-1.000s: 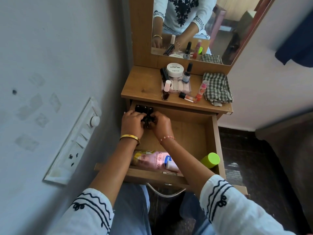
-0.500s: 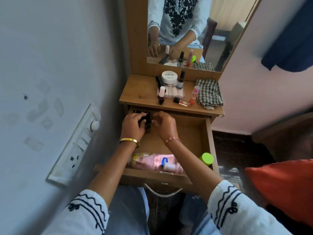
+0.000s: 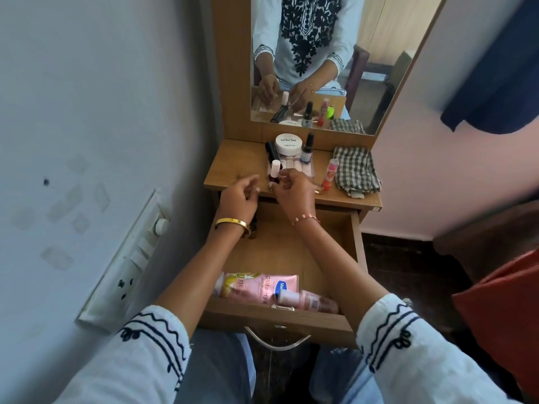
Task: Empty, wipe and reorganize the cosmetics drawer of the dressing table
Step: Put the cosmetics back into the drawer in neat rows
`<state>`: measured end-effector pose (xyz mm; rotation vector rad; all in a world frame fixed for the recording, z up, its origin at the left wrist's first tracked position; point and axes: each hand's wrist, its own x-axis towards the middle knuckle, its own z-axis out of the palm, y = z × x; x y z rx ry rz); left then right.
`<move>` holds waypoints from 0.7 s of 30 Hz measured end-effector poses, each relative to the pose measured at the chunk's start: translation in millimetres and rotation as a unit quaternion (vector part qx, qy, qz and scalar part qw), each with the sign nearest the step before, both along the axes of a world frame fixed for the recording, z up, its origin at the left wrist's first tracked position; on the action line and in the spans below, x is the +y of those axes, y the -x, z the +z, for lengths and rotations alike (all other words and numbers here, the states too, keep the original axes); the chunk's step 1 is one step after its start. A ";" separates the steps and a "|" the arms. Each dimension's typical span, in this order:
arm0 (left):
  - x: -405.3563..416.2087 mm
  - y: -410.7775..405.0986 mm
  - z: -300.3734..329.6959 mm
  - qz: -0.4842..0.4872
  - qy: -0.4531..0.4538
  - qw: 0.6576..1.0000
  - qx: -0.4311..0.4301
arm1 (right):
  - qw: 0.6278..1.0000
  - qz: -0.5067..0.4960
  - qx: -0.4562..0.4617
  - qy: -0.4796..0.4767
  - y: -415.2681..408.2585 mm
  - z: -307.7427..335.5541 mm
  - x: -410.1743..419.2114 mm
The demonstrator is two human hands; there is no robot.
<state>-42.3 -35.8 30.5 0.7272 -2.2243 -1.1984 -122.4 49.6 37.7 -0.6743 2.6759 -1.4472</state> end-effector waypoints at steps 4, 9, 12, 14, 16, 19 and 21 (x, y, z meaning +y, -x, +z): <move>-0.7 6.2 0.5 0.009 -0.021 1.000 -0.007 | 0.999 0.002 0.012 -0.032 4.2 2.5 -10.4; -1.7 5.2 -0.3 0.017 -0.046 0.999 0.004 | 0.999 0.017 -0.003 -0.039 2.7 6.2 -7.7; -2.7 2.6 0.8 0.020 -0.063 0.998 0.022 | 0.999 0.033 -0.015 -0.038 -2.6 6.8 -0.5; -2.3 -1.0 1.1 0.009 -0.071 0.997 0.031 | 0.998 0.044 -0.034 -0.012 -9.3 4.4 6.1; -1.8 -5.6 -0.5 -0.007 -0.081 0.996 0.037 | 0.996 0.055 -0.062 0.027 -16.5 0.9 12.7; 3.0 -15.3 -3.1 -0.037 -0.091 0.995 0.028 | 0.992 0.081 -0.090 0.034 -26.9 -4.6 19.9; 4.8 -19.7 -8.3 -0.051 -0.101 0.993 0.020 | 0.991 0.094 -0.091 0.027 -32.2 -7.1 21.2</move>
